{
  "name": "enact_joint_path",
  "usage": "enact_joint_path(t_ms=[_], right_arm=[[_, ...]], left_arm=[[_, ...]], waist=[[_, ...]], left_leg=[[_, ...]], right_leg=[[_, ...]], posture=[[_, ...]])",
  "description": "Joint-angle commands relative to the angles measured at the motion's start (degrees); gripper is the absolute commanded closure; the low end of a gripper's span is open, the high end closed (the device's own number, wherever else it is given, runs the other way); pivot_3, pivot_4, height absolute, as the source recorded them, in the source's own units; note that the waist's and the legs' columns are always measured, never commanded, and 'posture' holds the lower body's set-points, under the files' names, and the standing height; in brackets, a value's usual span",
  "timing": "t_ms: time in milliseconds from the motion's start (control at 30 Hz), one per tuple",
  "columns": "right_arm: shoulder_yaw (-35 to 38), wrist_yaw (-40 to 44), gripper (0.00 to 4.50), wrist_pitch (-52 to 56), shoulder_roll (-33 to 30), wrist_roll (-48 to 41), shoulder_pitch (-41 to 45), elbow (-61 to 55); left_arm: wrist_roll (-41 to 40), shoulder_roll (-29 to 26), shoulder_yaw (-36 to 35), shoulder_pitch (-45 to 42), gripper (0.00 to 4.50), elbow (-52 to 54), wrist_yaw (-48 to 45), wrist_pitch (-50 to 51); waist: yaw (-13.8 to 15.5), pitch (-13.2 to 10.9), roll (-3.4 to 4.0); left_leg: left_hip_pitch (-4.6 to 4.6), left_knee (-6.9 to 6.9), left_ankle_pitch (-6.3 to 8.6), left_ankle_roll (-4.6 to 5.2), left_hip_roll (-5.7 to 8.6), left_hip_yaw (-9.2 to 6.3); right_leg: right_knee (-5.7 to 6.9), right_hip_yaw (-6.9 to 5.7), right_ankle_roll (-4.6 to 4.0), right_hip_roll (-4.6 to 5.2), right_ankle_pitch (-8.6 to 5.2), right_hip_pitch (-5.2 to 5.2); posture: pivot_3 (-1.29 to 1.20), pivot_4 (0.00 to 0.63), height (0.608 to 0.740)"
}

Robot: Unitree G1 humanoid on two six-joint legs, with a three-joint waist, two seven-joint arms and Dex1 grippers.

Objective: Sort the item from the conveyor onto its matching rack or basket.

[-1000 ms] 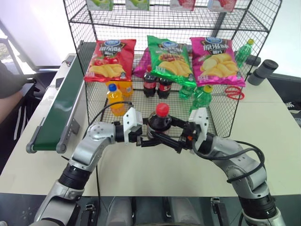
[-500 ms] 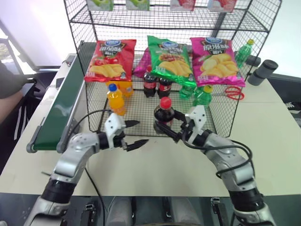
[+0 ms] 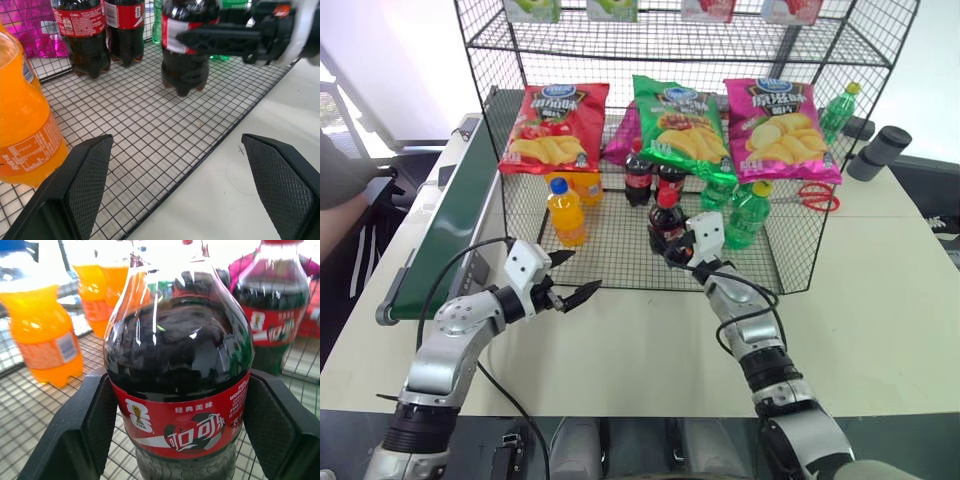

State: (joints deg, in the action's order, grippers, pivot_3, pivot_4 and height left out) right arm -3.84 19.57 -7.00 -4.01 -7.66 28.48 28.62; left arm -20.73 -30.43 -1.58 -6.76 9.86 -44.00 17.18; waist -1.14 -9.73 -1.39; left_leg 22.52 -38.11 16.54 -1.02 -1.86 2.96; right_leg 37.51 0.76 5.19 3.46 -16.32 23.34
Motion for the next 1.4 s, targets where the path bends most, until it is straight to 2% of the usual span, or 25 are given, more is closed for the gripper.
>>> enact_joint_path(t_ms=[33,200,267,300,433,600,800,933,1167,1400], right_arm=[[1.5,0.1,1.46,-5.2,0.9,0.1,4.3,3.2],[2.5,1.1,1.46,-6.8,1.6,-0.6,6.3,7.8],[2.6,1.5,0.39,-7.3,1.5,-0.6,6.4,8.1],[2.7,1.5,0.01,-7.6,1.3,-0.3,6.3,7.8],[2.6,1.9,0.01,-8.1,-0.2,0.6,4.7,5.2],[2.2,7.0,0.01,-4.5,-6.6,-0.3,-4.9,-9.8],[6.0,17.2,0.01,6.6,-20.6,-8.0,-23.1,-35.1],[14.8,21.1,0.01,13.8,-29.2,-15.8,-33.1,-45.8],[24.2,23.2,0.01,19.7,-34.6,-21.0,-41.1,-51.3],[25.6,23.1,0.01,20.9,-34.8,-21.0,-40.6,-51.2]], left_arm=[[-0.7,-0.2,-1.3,0.1,0.11,2.9,0.3,-0.1],[-0.8,0.0,-1.0,0.6,0.11,3.8,0.5,-0.2],[-0.8,0.2,-0.8,0.6,0.00,4.1,0.6,-0.2],[-0.8,0.2,-0.7,0.6,0.00,4.1,0.6,-0.2],[-0.5,0.2,-0.5,0.5,0.00,4.0,0.6,-0.5],[-0.4,0.1,-0.5,0.5,0.00,4.2,0.6,-0.6],[-0.5,-0.3,-0.9,0.3,0.00,3.4,0.3,-0.6],[-0.8,-0.9,-1.4,-0.3,0.00,2.1,-0.3,-0.5],[-0.6,-2.1,-2.2,-0.9,0.00,-0.3,-1.6,-1.3],[-0.3,-2.8,-2.6,-0.6,0.00,-1.6,-2.7,-2.4]], waist=[[-0.1,0.0,0.00],[-0.2,0.0,0.01],[-0.2,0.0,0.01],[-0.2,0.0,0.01],[-0.5,0.0,0.02],[0.2,0.0,0.03],[0.4,0.0,0.13],[0.2,0.1,0.18],[0.4,0.1,0.17],[0.5,0.1,0.17]], left_leg=[[0.00,0.00,0.00,0.00,0.00,0.00],[0.00,0.01,0.00,-0.01,-0.01,0.00],[0.00,0.02,0.00,-0.01,-0.01,0.00],[0.00,0.02,0.00,-0.01,-0.01,0.00],[-0.02,0.02,0.00,-0.02,0.00,0.00],[0.00,0.03,0.01,-0.02,0.02,-0.01],[-0.01,0.07,0.02,0.00,0.03,-0.02],[-0.15,0.06,0.02,0.01,0.02,-0.01],[-0.20,0.06,0.01,0.01,0.01,-0.03],[-0.16,0.03,0.01,0.02,0.03,-0.01]], right_leg=[[0.00,0.00,0.00,0.00,0.00,0.00],[0.04,0.00,0.00,0.02,0.00,0.02],[0.04,0.00,0.00,0.03,0.00,0.02],[0.04,0.00,0.00,0.03,0.00,0.02],[0.06,0.00,0.00,0.06,0.00,0.01],[0.02,-0.01,0.00,0.12,0.00,0.00],[-0.06,-0.01,0.00,0.15,0.00,-0.05],[-0.03,0.02,-0.01,0.12,0.00,-0.17],[-0.04,0.01,-0.02,0.03,-0.01,-0.23],[-0.09,0.01,-0.01,-0.01,-0.01,-0.23]], posture=[[0.00,0.150,0.740],[0.00,0.150,0.740],[0.00,0.150,0.740],[0.00,0.150,0.740],[0.00,0.150,0.740],[0.00,0.150,0.740],[0.00,0.150,0.740],[0.00,0.150,0.740],[0.00,0.150,0.740],[0.00,0.150,0.740]])
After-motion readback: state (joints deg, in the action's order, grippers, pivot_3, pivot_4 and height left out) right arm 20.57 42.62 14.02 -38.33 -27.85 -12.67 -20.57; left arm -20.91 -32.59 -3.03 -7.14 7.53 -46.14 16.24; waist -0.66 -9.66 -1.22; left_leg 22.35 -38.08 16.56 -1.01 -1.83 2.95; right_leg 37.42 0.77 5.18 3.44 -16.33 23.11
